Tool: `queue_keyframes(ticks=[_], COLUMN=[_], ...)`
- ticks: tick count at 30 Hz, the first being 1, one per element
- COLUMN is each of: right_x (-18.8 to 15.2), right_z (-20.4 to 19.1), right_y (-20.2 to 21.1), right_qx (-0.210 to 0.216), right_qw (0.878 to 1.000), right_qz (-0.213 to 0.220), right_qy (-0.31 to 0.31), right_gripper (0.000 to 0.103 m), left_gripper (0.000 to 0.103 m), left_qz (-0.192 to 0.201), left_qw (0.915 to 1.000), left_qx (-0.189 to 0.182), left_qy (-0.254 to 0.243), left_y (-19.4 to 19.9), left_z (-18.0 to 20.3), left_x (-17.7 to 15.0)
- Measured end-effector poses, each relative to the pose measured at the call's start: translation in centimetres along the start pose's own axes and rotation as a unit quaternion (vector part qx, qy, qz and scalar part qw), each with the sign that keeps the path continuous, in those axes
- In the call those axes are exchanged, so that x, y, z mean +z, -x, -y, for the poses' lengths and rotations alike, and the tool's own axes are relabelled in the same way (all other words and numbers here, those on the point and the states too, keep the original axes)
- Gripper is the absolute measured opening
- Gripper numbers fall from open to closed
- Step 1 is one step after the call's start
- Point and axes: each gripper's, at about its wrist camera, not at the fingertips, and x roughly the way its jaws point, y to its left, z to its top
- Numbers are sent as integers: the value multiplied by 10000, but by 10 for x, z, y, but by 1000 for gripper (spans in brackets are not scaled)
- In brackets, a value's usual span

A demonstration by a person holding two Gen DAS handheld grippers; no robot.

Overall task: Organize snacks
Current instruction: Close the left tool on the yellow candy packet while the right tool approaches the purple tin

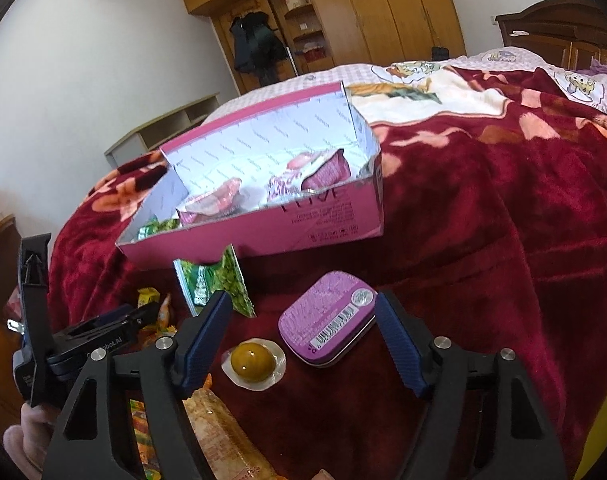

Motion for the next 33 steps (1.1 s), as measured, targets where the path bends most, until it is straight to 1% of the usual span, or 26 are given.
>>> queue_keyframes(ticks=[8, 15, 18, 23, 25, 27, 28, 29, 33], right_x=[-5, -9, -11, -13, -14, -15, -15, -15, -15], right_z=[3, 8, 9, 9, 8, 7, 7, 6, 7], right_y=[-12, -21, -25, -27, -28, -28, -28, -28, -28], right_qx=[-22, -27, -72, -117, -152, -191, -195, -196, -193], right_qw=[9999, 9996, 9995, 9995, 9996, 9996, 9995, 9995, 9996], right_qz=[-164, -243, -301, -269, -247, -229, -228, -228, -186], right_qy=[-40, -123, -118, -78, -45, -14, -13, -12, -15], right_gripper=[76, 76, 76, 76, 76, 76, 76, 76, 76], left_gripper=[60, 62, 62, 61, 59, 51, 48, 43, 33], left_qz=[64, 26, 17, 47, 54, 71, 89, 101, 66], left_qw=[10000, 10000, 9998, 9996, 9993, 9988, 9987, 9986, 9987], left_qx=[21, 34, 98, 187, 276, 317, 309, 289, 215], left_qy=[-53, -85, -142, -191, -259, -360, -400, -420, -449], left_y=[-1, -4, -5, -4, -1, 0, 1, 2, 1], left_z=[1, 3, 4, 6, 10, 14, 15, 16, 17], left_x=[-2, -4, -3, -3, -4, -4, -5, -5, -4])
